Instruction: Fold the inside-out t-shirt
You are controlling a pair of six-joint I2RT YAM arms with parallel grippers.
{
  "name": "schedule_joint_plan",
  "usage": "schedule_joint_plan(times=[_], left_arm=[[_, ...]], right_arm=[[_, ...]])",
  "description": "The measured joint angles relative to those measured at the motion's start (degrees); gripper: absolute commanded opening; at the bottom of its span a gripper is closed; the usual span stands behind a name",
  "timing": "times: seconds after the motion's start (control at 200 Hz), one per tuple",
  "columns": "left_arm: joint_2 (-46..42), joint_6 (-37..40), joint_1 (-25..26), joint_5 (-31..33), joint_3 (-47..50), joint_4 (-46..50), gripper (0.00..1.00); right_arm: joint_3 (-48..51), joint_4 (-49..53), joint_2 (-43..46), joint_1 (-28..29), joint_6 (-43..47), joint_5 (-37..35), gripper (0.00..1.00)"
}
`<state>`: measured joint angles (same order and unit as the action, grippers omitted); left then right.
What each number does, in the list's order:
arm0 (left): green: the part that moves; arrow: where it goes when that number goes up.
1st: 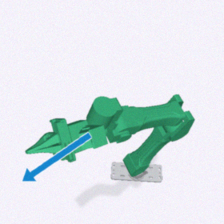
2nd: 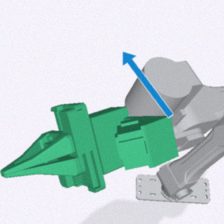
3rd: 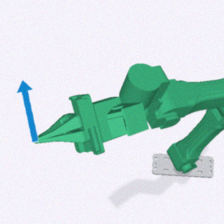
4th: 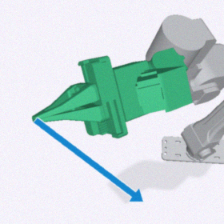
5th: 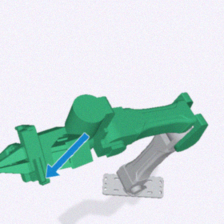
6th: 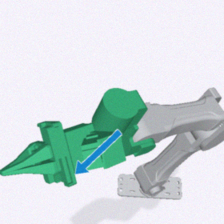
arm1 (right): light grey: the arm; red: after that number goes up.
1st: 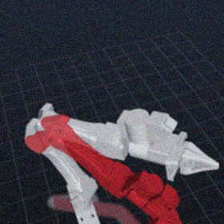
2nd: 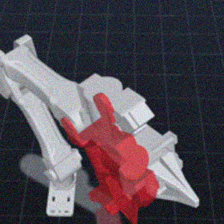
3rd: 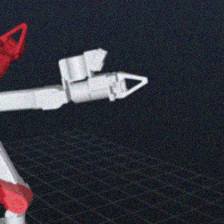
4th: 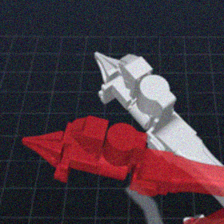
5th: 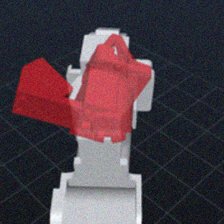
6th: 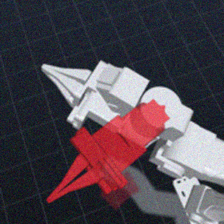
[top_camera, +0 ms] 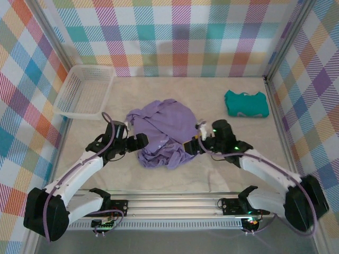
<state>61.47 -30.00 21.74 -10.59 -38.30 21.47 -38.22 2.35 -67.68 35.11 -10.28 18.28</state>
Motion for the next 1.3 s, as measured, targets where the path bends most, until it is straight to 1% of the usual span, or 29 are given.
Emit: schedule_joint_plan(times=[0.08, 0.155, 0.2, 0.33, 0.425, 0.495, 0.585, 0.625, 0.645, 0.71, 0.76, 0.765, 0.805, 0.855, 0.885, 0.98, 1.095, 1.11, 1.14, 1.19, 1.21, 1.26, 1.3], left_arm=[[2.32, -1.05, 0.00, 1.22, -0.04, 0.00, 0.87], [4.22, -1.95, 0.00, 1.66, -0.02, -0.46, 0.87], [5.42, -2.34, 0.00, 1.44, 0.02, -1.16, 0.87], [9.94, -3.52, 0.46, -0.17, 0.57, -3.65, 0.82], [11.13, -3.87, 1.18, -0.90, 2.19, -4.83, 0.69], [11.15, -4.28, 1.77, -1.18, 3.06, -5.33, 0.55], [11.52, -4.79, 1.88, -1.64, 3.61, -6.36, 0.42], [11.58, -4.87, 1.88, -1.86, 3.98, -6.91, 0.37], [11.56, -5.27, 1.88, -1.90, 4.24, -7.08, 0.35], [11.32, -5.38, 1.88, -2.14, 5.57, -8.00, 0.27], [10.95, -5.20, 1.88, -2.45, 6.82, -8.55, 0.19], [10.86, -5.16, 1.88, -2.49, 7.02, -8.61, 0.18], [10.19, -5.66, 1.88, -3.06, 8.35, -9.62, 0.11], [9.14, -5.53, 1.88, -4.24, 10.05, -10.99, 0.02], [8.46, -5.97, 1.88, -4.90, 10.93, -11.72, 0.00], [5.99, -6.38, 1.88, -6.60, 12.90, -14.08, 0.00], [2.43, -6.45, 1.88, -7.74, 14.23, -16.28, 0.01], [1.99, -6.45, 1.88, -7.82, 14.32, -16.39, 0.02], [1.27, -6.43, 1.88, -7.80, 14.49, -16.85, 0.05], [0.28, -6.45, 1.88, -7.48, 14.53, -17.03, 0.11], [-0.02, -6.43, 1.88, -7.30, 14.53, -17.03, 0.15], [-0.92, -6.58, 1.88, -6.25, 14.64, -16.74, 0.33], [-1.84, -6.69, 1.88, -5.14, 14.86, -16.17, 0.41]], right_arm=[[-5.62, -0.76, -9.09, 2.99, 1.27, -1.68, 0.70], [-10.12, -1.92, -15.87, 4.57, 2.58, -2.71, 0.70], [-13.07, -1.90, -19.67, 5.05, 3.58, -3.34, 0.70], [-23.76, -1.40, -31.41, 5.46, 5.75, -5.03, 0.69], [-26.29, -1.36, -35.58, 5.97, 7.17, -5.27, 0.70], [-27.02, -0.24, -37.24, 6.56, 8.02, -5.01, 0.70], [-29.44, 0.35, -40.22, 7.69, 8.81, -3.45, 0.68], [-30.88, 0.63, -41.66, 8.17, 9.22, -2.93, 0.63], [-31.80, 0.94, -42.53, 8.46, 9.64, -2.80, 0.59], [-34.36, 1.60, -44.87, 8.90, 9.99, -3.34, 0.41], [-35.76, 2.23, -46.21, 9.11, 9.68, -4.44, 0.30], [-35.82, 2.34, -46.27, 9.14, 9.55, -4.55, 0.30], [-36.57, 3.19, -46.88, 9.14, 9.31, -6.03, 0.18], [-36.81, 3.91, -47.04, 8.50, 8.63, -7.48, 0.00], [-36.81, 4.46, -46.95, 7.82, 8.24, -8.41, 0.00], [-34.75, 4.87, -44.87, 3.93, 6.08, -11.39, 0.00], [-26.23, 5.79, -34.88, -2.60, 3.56, -15.98, 0.00], [-25.40, 5.81, -33.59, -3.30, 3.50, -16.20, 0.04], [-24.17, 5.88, -31.04, -4.31, 3.39, -16.35, 0.16], [-24.00, 5.60, -28.79, -4.04, 3.48, -15.23, 0.32], [-24.59, 5.20, -28.50, -3.30, 3.61, -14.36, 0.37], [-27.93, 5.18, -29.79, -0.44, 4.33, -12.20, 0.49], [-32.02, 5.31, -32.44, 2.27, 5.42, -10.38, 0.55]])
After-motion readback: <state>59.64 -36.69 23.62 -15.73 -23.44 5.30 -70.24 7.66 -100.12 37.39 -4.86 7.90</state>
